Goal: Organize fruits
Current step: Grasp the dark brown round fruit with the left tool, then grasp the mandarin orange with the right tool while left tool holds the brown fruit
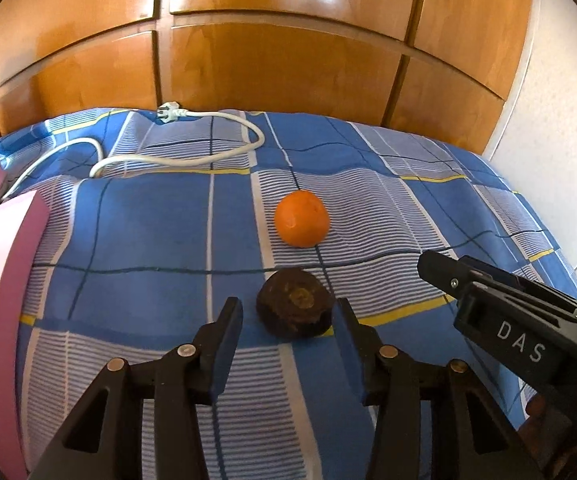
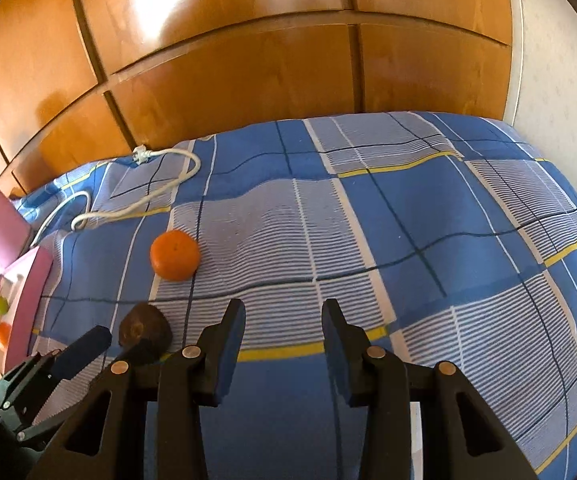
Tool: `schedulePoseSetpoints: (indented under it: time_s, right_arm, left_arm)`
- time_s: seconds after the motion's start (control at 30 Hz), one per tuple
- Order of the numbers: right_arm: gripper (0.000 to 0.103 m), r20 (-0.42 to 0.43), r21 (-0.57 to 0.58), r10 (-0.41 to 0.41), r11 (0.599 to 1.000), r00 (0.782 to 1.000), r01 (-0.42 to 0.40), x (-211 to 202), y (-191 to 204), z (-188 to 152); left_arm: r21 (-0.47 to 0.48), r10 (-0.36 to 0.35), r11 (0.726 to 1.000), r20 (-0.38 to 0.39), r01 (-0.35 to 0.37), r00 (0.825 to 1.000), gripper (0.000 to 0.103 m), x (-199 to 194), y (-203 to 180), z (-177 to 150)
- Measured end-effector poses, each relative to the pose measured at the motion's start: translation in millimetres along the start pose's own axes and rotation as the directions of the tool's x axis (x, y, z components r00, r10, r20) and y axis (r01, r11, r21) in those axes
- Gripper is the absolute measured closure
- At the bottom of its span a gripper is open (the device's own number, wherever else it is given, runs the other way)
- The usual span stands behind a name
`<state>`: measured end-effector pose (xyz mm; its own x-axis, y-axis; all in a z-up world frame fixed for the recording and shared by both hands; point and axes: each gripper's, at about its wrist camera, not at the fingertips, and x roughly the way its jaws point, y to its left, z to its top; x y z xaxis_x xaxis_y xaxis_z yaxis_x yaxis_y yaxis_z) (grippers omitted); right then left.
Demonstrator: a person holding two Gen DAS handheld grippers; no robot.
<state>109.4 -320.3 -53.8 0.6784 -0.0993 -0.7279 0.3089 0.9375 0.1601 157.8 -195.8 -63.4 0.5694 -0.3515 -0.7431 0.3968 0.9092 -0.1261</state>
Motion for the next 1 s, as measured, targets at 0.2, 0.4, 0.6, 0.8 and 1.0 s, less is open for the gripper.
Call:
schedulePoseSetpoints:
  time_s: [0.2, 0.4, 0.6, 0.8, 1.0]
  right_arm:
    - [0.063, -0.002, 0.002, 0.008, 1.000, 1.000, -0.008, 3.7, 0.9, 5.2]
    - [0.063, -0.021, -0.005, 0.032, 0.999, 0.999, -0.032, 12.7, 9.0, 6.5]
    - [0.063, -0.039, -0.033, 0.102, 0.994, 0.994, -0.103, 26.2, 30.3, 10.3]
    - [0.055, -0.043, -0.088, 0.137, 0.986, 0.990, -0.140, 39.1, 56.2, 19.2]
    - [0.053, -0.076, -0.129, 0.115, 0.984, 0.990, -0.124, 68.1, 72.7, 27.9]
  left_arm:
    - [0.001, -0.004, 1.000, -0.048, 0.004, 0.999, 0.058, 17.1, -5.5, 4.4]
    - [-0.095, 0.007, 0.995, -0.015, -0.009, 1.000, 0.060, 9.1, 18.7, 7.3]
    - [-0.206, 0.082, 0.975, -0.013, -0.083, 0.997, 0.060, 3.7, 54.9, 5.7]
    - [-0.178, 0.110, 0.978, -0.003, -0.109, 0.994, 0.059, 7.2, 52.5, 3.0]
    - [-0.169, 0.119, 0.979, 0.001, -0.117, 0.993, 0.059, 10.9, 52.9, 1.9]
